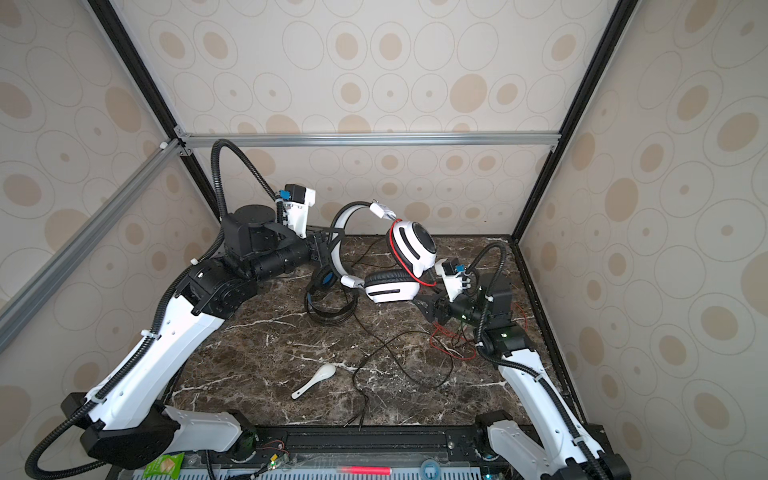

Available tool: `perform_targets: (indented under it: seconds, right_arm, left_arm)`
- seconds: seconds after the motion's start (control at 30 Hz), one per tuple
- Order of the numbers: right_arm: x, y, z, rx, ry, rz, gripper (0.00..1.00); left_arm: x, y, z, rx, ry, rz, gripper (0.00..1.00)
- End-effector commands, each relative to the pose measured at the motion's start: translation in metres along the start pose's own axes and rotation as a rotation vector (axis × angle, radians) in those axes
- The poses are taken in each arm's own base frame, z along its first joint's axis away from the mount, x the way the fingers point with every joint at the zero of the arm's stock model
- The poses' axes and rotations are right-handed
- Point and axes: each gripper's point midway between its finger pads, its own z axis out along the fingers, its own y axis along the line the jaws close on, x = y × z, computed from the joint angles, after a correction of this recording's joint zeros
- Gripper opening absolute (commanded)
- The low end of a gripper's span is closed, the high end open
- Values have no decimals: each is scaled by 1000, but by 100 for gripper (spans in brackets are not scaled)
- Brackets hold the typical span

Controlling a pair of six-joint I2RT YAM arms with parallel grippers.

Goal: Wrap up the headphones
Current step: 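Pull the red cable toward the robot with the right gripper while the left holds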

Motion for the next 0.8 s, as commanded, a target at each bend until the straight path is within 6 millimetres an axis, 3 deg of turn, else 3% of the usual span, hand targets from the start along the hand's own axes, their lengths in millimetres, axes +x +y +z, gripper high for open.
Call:
perform_targets:
  seconds: [0.0, 0.2, 0.4, 0.67, 0.77]
  right_arm:
    - [-10, 0, 4, -25, -49, -20, 71]
    - [-2, -9, 10, -3, -42, -15, 69]
    - [-7, -10, 15, -19, -52, -1, 62]
    - [4, -7, 21, -48, -17, 12, 30]
    - [13, -7, 20, -35, 7, 14, 22]
  left_arm:
    - [-39, -25, -21, 80, -107, -61, 0]
    - [-45, -23, -21, 73, -136, -98, 0]
    - [-52, -23, -21, 78, -173, -123, 0]
    - [-56, -24, -21, 81, -189, -122, 0]
    - [-61, -25, -23, 86, -203, -127, 0]
